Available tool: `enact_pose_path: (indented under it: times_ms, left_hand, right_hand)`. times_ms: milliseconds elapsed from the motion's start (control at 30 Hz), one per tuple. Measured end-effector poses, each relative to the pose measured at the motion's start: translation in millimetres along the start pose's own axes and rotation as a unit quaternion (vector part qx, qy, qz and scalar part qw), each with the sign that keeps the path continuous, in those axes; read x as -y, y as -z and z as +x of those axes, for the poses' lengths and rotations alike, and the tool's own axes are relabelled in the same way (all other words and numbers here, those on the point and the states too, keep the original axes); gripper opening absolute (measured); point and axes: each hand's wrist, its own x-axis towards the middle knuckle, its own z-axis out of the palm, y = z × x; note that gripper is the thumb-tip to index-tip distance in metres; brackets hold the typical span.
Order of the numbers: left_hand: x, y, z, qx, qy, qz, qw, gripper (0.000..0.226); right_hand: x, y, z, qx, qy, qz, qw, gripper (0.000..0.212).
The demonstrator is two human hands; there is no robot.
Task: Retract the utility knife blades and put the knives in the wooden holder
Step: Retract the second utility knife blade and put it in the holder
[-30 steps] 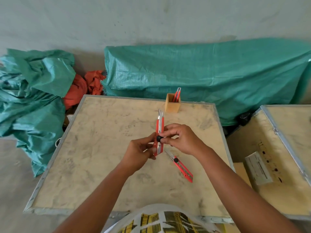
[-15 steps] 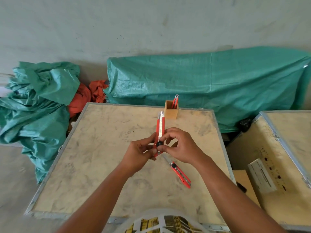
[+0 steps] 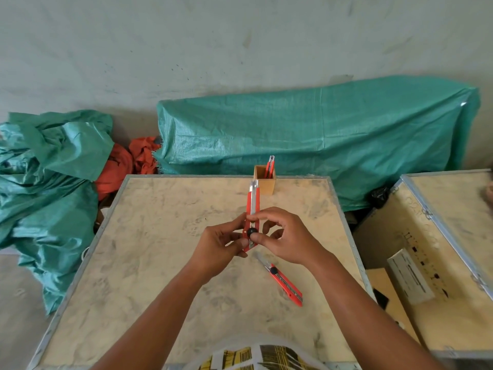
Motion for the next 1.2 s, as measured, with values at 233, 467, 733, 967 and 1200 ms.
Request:
enact_pose_path:
  times_ms: [233,467,733,967,1200]
  left_hand:
    - [-0.5,-6.4,15.6,0.015,0.002,0.014,1.0,0.058]
    - [8.4,-8.3,40.2,0.015,0.018,0.046,0.999,0.06]
    - [15.3,-13.9,113.5,0.03,0.025,0.103,0.994,0.073]
    - [28.5,-19.3,223.1,-0.022,0.017,0.145,0.989,0.047]
    - [60.3,-22.1,316.3,-0.058,0.063,0.27,0.959,0.062]
  right_hand:
    - [-9.4,2.1,7.9,-0.046,-0.011,-0.002,0.999,0.019]
    - [-29.2,10.0,25.4,-0.066,-0.058,0.065,0.994,0.025]
    - [-62.3,34.5,82.9,-0.09,-0.079,0.07,0.99,0.035]
    - [-109.2,65.1,170.9,-0.179,-0.069,0.04,0.981,0.029]
    - [-168.0,59.7,245.7,-0.253,-0.052,-0.061,0.964,0.024]
